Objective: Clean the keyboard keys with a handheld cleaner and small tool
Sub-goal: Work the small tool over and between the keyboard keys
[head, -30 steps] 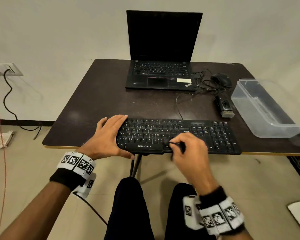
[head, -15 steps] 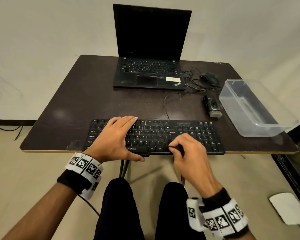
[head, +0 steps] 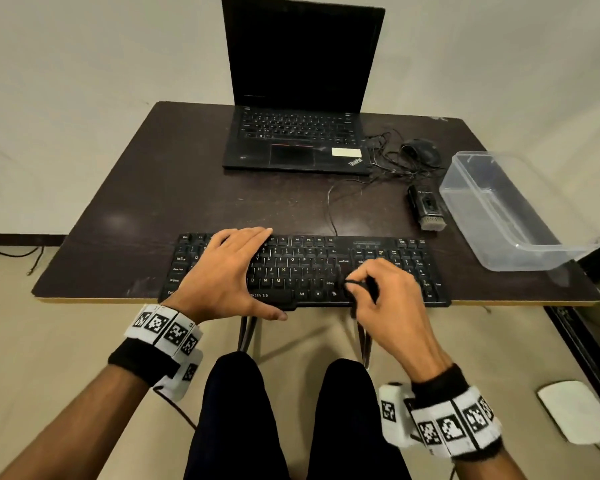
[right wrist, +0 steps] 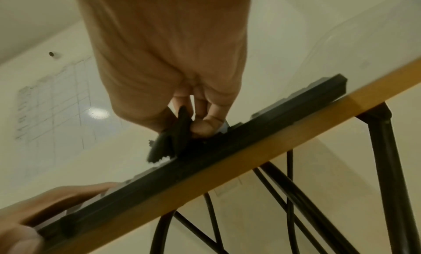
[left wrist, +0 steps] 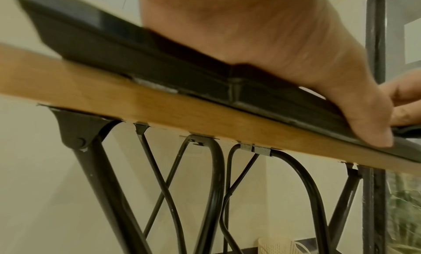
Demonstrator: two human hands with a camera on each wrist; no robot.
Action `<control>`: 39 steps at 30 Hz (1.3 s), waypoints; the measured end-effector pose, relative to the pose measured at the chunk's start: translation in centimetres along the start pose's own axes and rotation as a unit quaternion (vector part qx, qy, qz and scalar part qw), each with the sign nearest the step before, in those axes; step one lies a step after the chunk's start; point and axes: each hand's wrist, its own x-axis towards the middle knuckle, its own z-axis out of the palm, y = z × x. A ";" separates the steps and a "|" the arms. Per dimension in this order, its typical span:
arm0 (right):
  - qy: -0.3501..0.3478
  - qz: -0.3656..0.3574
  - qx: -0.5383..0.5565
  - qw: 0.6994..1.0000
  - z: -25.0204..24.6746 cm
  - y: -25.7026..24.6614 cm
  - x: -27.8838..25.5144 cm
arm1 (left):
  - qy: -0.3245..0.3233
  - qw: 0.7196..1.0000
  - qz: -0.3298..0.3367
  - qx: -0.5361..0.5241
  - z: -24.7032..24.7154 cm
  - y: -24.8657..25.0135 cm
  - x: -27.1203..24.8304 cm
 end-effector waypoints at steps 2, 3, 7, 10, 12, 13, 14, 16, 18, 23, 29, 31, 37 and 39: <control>-0.005 0.010 0.013 1.000 0.5 -0.2 0.8 | 0.001 1.000 0.001 0.006 0.1 0.1 0.0; -0.017 -0.005 0.025 1.000 1.4 -1.0 1.2 | 0.002 1.000 0.002 0.008 0.1 0.1 0.0; -0.071 -0.094 0.029 0.993 5.4 -5.2 2.6 | 0.011 1.000 0.005 0.001 0.2 0.2 0.0; -0.095 -0.095 0.019 0.991 4.6 -5.0 2.8 | 0.007 1.000 0.002 0.002 0.1 0.3 0.0; -0.083 -0.050 -0.013 0.995 2.4 -3.1 2.5 | -0.001 1.000 -0.001 0.003 0.0 0.2 0.0; -0.072 -0.017 -0.028 0.997 1.2 -2.1 2.2 | -0.003 1.000 -0.003 0.003 -0.1 0.1 -0.1; -0.060 0.014 -0.037 0.997 0.1 -1.1 2.0 | -0.001 1.000 -0.003 0.005 -0.1 0.1 0.0; -0.040 0.033 -0.030 0.998 -0.5 -0.5 1.8 | 0.002 1.000 0.001 0.009 0.0 0.1 0.0; -0.048 -0.001 0.003 0.999 1.2 -2.1 1.9 | 0.004 1.000 0.001 0.011 0.0 0.2 0.0; -0.111 -0.105 0.029 0.988 7.1 -7.7 2.3 | 0.030 0.999 0.017 -0.010 0.4 0.3 -0.1; -0.037 0.024 -0.038 0.998 1.1 -2.6 2.2 | 0.009 1.000 0.004 -0.002 -0.1 0.1 0.0; -0.023 0.065 -0.042 0.997 -0.6 -1.0 2.5 | 0.005 1.000 0.003 0.004 -0.1 0.1 0.0; -0.094 -0.042 -0.008 0.995 5.4 -6.8 3.9 | 0.023 1.000 0.010 -0.004 0.1 0.4 -0.1; -0.118 -0.061 0.003 0.991 6.3 -8.0 4.4 | 0.023 1.000 0.010 -0.010 0.1 0.3 -0.2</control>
